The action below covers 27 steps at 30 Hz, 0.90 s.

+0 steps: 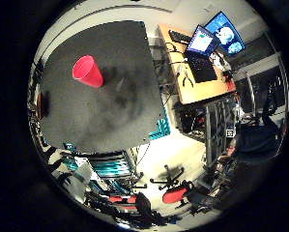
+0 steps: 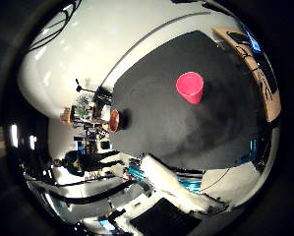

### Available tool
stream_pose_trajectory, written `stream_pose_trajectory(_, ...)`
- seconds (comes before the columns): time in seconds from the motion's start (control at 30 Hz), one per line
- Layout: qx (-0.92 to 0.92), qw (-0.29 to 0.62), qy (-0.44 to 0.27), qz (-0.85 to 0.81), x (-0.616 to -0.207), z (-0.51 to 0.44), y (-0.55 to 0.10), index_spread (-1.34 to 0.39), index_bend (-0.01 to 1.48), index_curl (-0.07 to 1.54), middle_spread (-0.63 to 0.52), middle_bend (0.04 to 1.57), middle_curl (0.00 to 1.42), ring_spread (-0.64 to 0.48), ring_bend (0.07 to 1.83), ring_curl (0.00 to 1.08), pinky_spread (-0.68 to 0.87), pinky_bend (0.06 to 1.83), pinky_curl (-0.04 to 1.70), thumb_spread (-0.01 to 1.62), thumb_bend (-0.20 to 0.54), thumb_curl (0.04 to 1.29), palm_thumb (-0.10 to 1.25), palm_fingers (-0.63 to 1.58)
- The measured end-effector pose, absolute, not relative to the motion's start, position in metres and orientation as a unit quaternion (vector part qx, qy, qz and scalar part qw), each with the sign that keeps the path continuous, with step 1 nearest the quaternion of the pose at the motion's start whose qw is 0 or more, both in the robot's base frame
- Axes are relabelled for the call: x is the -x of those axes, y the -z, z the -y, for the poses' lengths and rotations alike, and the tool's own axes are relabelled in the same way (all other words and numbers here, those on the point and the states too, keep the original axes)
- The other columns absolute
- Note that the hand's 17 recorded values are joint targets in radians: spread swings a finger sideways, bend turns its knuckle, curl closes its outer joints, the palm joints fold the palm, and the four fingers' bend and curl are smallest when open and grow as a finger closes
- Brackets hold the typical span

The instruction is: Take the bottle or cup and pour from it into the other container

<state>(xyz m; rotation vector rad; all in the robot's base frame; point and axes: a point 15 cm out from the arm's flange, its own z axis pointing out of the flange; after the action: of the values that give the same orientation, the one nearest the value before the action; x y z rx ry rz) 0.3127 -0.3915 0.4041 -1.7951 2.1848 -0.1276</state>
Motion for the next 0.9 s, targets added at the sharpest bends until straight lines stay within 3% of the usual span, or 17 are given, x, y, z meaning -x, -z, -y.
stream_pose_trajectory(0.9,0.521,0.438,-0.069,-0.73,-0.353,0.431,-0.249,-0.16,0.15,0.24,0.14,0.21,0.33,0.17,0.42,0.27,0.37,0.54,0.31,0.93,-0.029,0.3,0.45,0.06)
